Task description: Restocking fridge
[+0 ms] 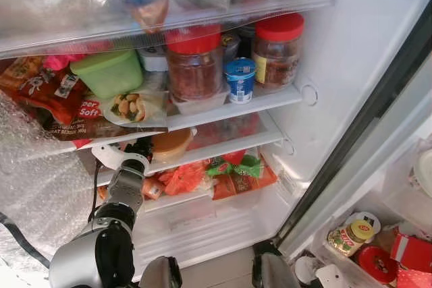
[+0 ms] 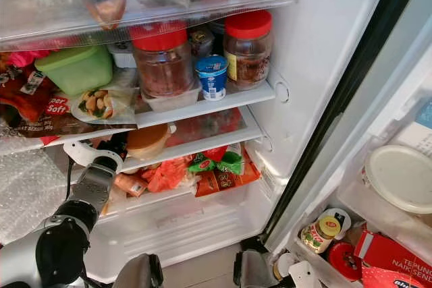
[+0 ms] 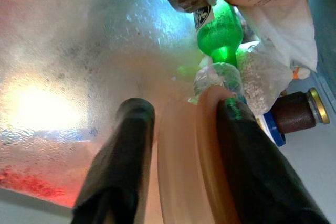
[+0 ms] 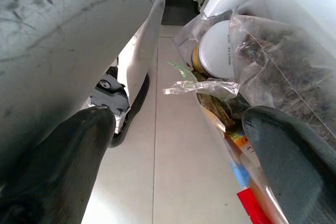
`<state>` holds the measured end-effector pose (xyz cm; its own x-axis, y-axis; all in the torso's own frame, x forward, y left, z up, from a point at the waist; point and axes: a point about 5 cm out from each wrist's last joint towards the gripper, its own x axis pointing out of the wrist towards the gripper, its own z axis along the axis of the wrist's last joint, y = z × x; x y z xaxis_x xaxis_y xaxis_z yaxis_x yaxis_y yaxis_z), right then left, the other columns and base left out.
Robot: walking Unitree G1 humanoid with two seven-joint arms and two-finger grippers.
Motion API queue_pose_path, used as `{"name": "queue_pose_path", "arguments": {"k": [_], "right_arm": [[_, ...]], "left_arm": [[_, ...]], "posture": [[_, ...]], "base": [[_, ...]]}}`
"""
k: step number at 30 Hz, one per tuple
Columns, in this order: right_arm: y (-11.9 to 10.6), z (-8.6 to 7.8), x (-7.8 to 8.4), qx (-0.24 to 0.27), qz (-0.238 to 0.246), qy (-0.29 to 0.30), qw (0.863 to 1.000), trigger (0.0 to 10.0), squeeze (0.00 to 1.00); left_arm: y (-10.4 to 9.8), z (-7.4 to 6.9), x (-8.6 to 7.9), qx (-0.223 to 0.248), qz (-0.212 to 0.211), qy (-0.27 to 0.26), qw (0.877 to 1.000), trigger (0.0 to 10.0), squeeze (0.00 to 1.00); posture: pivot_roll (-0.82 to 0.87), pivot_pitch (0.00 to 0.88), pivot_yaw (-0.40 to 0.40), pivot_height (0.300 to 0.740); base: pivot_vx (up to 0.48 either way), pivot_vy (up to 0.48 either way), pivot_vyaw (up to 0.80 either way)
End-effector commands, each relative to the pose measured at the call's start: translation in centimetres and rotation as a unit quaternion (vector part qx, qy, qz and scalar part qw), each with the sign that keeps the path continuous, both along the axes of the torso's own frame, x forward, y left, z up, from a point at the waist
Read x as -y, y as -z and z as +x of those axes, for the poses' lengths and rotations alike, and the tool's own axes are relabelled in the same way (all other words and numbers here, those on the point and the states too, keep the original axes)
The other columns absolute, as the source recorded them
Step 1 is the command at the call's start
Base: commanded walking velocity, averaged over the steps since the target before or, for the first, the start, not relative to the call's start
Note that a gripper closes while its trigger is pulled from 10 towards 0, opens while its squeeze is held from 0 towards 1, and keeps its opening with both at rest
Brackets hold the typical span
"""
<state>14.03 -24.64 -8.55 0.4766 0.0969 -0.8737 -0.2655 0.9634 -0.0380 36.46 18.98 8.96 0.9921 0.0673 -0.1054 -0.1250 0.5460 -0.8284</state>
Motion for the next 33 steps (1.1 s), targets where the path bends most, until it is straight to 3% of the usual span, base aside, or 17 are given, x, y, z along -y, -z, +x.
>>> {"name": "queue_pose_path", "arguments": {"k": [1,20,28,30,33], "right_arm": [[0.2,-0.1,-0.5,-0.004,0.012,0.000,1.000,10.0,0.00],[0.2,0.1,-0.8,-0.002,0.017,0.000,1.000,10.0,0.00],[0.2,0.1,-0.9,0.000,0.018,0.002,1.000,10.0,0.00],[0.2,0.1,-0.9,0.000,0.018,0.002,1.000,10.0,0.00],[0.2,0.1,-0.8,0.000,0.017,0.001,1.000,10.0,0.00]], "left_arm": [[-0.1,0.1,0.0,-0.002,0.011,0.004,1.000,10.0,1.00],[-0.1,-0.5,1.1,0.048,0.037,0.061,0.996,10.0,1.00],[0.6,-2.1,1.3,0.069,0.037,0.073,0.994,10.0,1.00],[0.7,-2.6,1.4,0.076,0.029,0.078,0.994,10.0,0.00],[0.8,-3.3,1.7,0.080,0.025,0.088,0.993,10.0,0.00]], "posture": [[-0.10,0.086,0.030,0.624],[-0.08,0.078,0.042,0.624],[-0.08,0.074,0.047,0.624],[-0.08,0.070,0.047,0.624],[-0.08,0.068,0.046,0.624]], "base": [[0.000,0.000,0.00],[0.000,0.000,0.00],[0.000,0.000,0.00],[0.000,0.000,0.00],[0.000,0.000,0.00]]}}
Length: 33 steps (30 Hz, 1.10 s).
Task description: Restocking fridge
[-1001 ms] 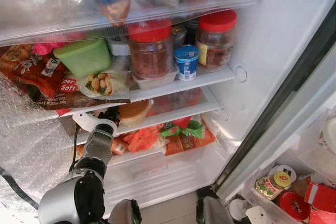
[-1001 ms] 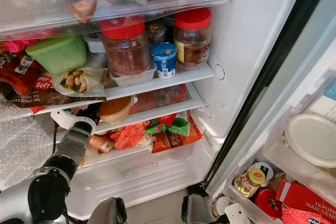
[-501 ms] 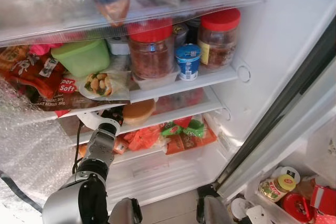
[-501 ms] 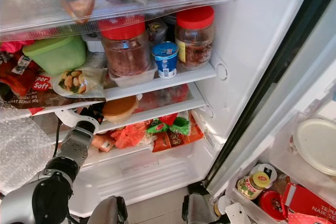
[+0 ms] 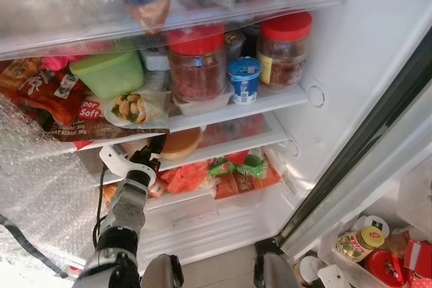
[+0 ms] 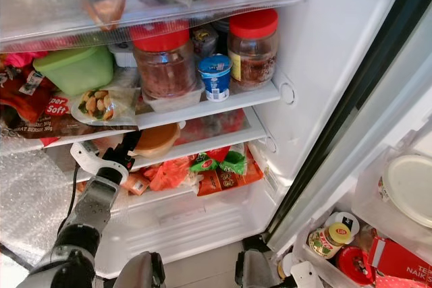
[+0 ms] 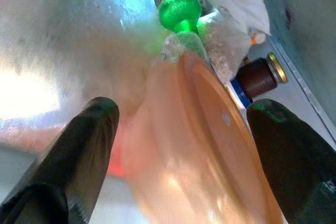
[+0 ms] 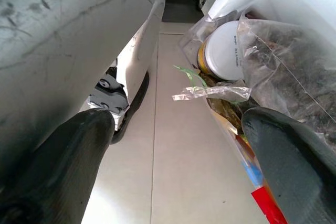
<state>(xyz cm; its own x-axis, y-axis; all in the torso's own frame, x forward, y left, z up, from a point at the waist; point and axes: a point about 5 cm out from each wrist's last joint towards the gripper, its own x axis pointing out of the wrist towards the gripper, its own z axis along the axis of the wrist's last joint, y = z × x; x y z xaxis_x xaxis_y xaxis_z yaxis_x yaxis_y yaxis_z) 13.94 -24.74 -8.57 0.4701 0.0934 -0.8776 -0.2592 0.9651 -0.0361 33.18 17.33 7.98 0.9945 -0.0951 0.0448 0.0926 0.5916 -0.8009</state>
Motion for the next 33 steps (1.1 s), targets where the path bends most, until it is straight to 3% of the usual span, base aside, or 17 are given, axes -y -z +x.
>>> {"name": "queue_pose_path", "arguments": {"k": [1,9,12,14,16,22,26,27,29,33], "right_arm": [[0.2,0.2,-0.9,0.004,0.017,-0.002,1.000,10.0,0.00],[0.2,0.1,-0.9,0.006,0.015,0.000,1.000,10.0,0.00],[0.1,0.2,-0.8,0.005,0.014,0.000,1.000,10.0,0.00],[0.1,0.2,-0.8,0.005,0.014,-0.001,1.000,10.0,0.00],[0.1,0.2,-0.8,0.005,0.014,-0.001,1.000,10.0,0.00],[0.1,0.1,-0.8,0.005,0.015,0.000,1.000,10.0,0.00],[0.1,0.2,-0.7,0.006,0.015,0.000,1.000,10.0,0.00],[0.1,0.2,-0.7,0.006,0.015,0.000,1.000,10.0,0.00],[0.1,0.2,-0.7,0.005,0.012,-0.001,1.000,10.0,0.00],[0.1,0.2,-0.8,0.006,0.014,0.001,1.000,10.0,0.00]], "left_arm": [[-0.2,-0.2,0.0,0.005,0.000,0.007,1.000,10.0,0.00],[-0.1,-2.7,-0.5,0.009,0.045,0.009,0.999,10.0,0.00],[-0.7,-3.7,-0.3,0.023,0.097,0.028,0.995,10.0,0.00],[-0.8,-4.5,-0.1,0.026,0.176,0.044,0.983,10.0,0.00],[-0.9,-5.0,-0.2,0.029,0.221,0.047,0.974,10.0,0.00],[-1.4,-6.2,-0.2,0.036,0.269,0.055,0.961,10.0,0.00],[-2.0,-7.7,-0.4,0.039,0.341,0.033,0.939,10.0,0.00],[-2.0,-7.7,-0.4,0.039,0.341,0.033,0.939,10.0,0.00],[-2.2,-8.3,-0.3,0.034,0.386,0.007,0.922,10.0,0.00],[-1.8,-8.4,-0.5,0.022,0.405,-0.006,0.914,10.0,0.00]], "posture": [[-0.08,0.068,0.046,0.624],[-0.08,0.064,0.045,0.624],[-0.08,0.065,0.043,0.624],[-0.08,0.067,0.044,0.624],[-0.08,0.068,0.043,0.624],[-0.07,0.069,0.044,0.624],[-0.07,0.069,0.043,0.624],[-0.07,0.069,0.043,0.624],[-0.07,0.069,0.043,0.624],[-0.07,0.066,0.046,0.624]], "base": [[0.000,0.000,0.00],[0.000,0.000,0.00],[0.000,0.000,0.00],[0.000,0.000,0.00],[0.000,0.000,0.00],[0.000,0.000,0.00],[0.000,0.000,0.00],[0.000,0.000,0.00],[0.000,0.000,0.00],[0.000,0.000,0.00]]}}
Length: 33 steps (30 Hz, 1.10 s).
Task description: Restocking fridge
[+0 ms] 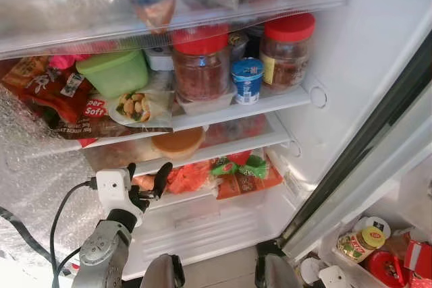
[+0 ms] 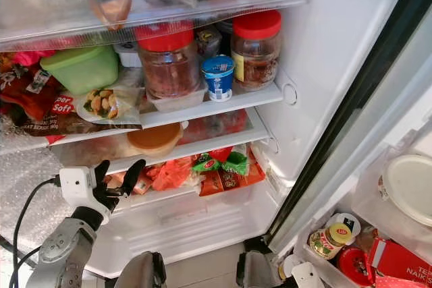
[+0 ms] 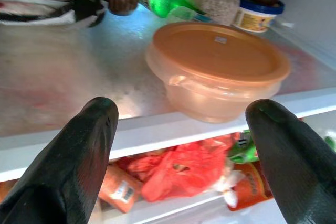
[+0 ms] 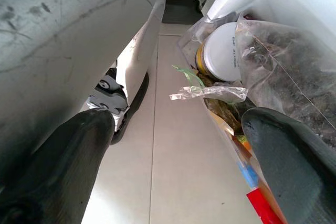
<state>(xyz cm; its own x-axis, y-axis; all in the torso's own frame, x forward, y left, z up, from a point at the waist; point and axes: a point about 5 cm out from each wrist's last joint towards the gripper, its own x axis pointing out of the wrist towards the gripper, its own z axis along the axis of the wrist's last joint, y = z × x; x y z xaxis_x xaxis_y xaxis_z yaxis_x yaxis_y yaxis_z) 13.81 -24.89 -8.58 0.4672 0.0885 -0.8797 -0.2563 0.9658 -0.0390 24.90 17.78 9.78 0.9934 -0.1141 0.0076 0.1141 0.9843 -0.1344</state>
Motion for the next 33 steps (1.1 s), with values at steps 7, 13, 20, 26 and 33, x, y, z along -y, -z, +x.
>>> {"name": "queue_pose_path", "arguments": {"k": [7,13,20,26,33], "right_arm": [[0.12,0.32,-0.98,0.008,0.018,0.002,1.000,10.0,0.00],[0.15,0.29,-1.04,0.008,0.019,0.003,1.000,10.0,0.00],[0.17,0.25,-1.07,0.007,0.020,0.004,1.000,10.0,0.00],[0.16,0.24,-1.02,0.007,0.020,0.004,1.000,10.0,0.00],[0.14,0.24,-0.98,0.006,0.019,0.001,1.000,10.0,0.00]], "left_arm": [[-0.24,-0.05,0.33,0.002,0.049,-0.005,0.999,10.0,0.00],[-0.11,-0.19,0.50,0.004,0.066,-0.012,0.998,10.0,0.00],[-0.08,-0.18,0.29,0.003,0.066,-0.021,0.998,10.0,0.00],[0.10,-0.14,0.35,-0.001,0.066,-0.020,0.998,10.0,0.00],[0.25,-0.04,-0.07,-0.004,0.062,-0.035,0.997,10.0,0.00]], "posture": [[-0.06,0.066,0.051,0.624],[-0.06,0.070,0.053,0.624],[-0.06,0.071,0.055,0.624],[-0.06,0.070,0.052,0.624],[-0.06,0.068,0.050,0.624]], "base": [[0.000,0.000,0.00],[-0.091,0.000,0.00],[-0.247,0.000,0.00],[-0.246,0.000,0.00],[0.000,0.000,0.00]]}}
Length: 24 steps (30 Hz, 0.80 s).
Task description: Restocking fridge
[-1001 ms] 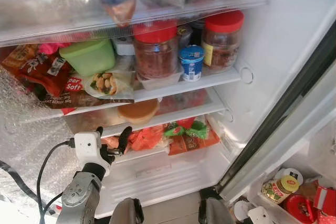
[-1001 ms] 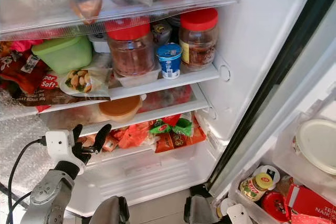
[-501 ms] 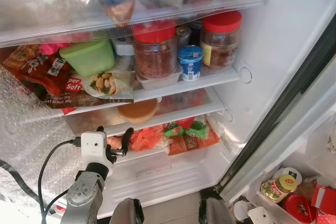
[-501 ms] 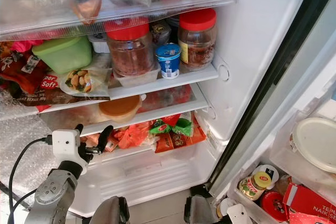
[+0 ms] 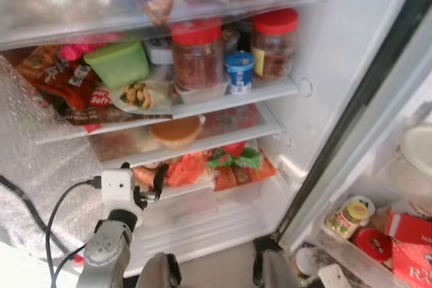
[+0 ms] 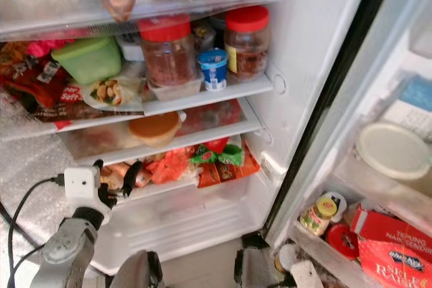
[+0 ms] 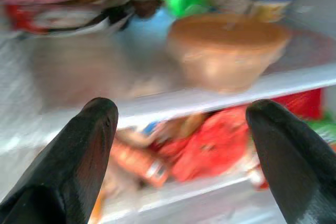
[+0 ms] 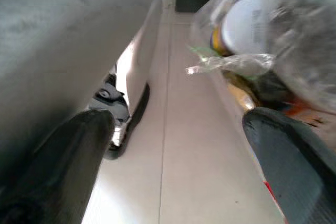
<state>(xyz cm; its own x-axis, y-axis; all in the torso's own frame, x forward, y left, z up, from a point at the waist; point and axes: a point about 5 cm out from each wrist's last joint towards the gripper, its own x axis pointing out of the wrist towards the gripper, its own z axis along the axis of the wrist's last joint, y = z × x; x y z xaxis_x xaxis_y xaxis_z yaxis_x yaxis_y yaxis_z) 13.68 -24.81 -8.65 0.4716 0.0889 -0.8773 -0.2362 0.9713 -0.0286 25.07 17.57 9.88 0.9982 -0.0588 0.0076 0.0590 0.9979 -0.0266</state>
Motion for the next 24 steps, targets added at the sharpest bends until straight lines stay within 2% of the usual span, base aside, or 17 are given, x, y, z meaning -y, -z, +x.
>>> {"name": "queue_pose_path", "arguments": {"k": [1,19,24], "right_arm": [[0.08,0.37,-0.89,0.005,0.013,-0.009,1.000,10.0,0.00],[0.09,0.40,-1.03,0.005,0.015,-0.012,1.000,10.0,0.00],[0.10,0.37,-1.05,0.005,0.016,-0.013,1.000,10.0,0.00]], "left_arm": [[0.34,-0.21,-0.28,-0.008,0.008,-0.008,1.000,10.0,0.00],[0.37,-0.02,-0.65,-0.008,0.004,-0.021,1.000,10.0,0.00],[0.45,0.05,-0.56,-0.009,0.014,-0.013,1.000,10.0,0.00]], "posture": [[-0.06,0.068,0.050,0.624],[-0.06,0.058,0.052,0.624],[-0.06,0.056,0.053,0.624]], "base": [[0.000,0.000,0.00],[0.000,0.000,0.00],[0.000,0.000,0.00]]}}
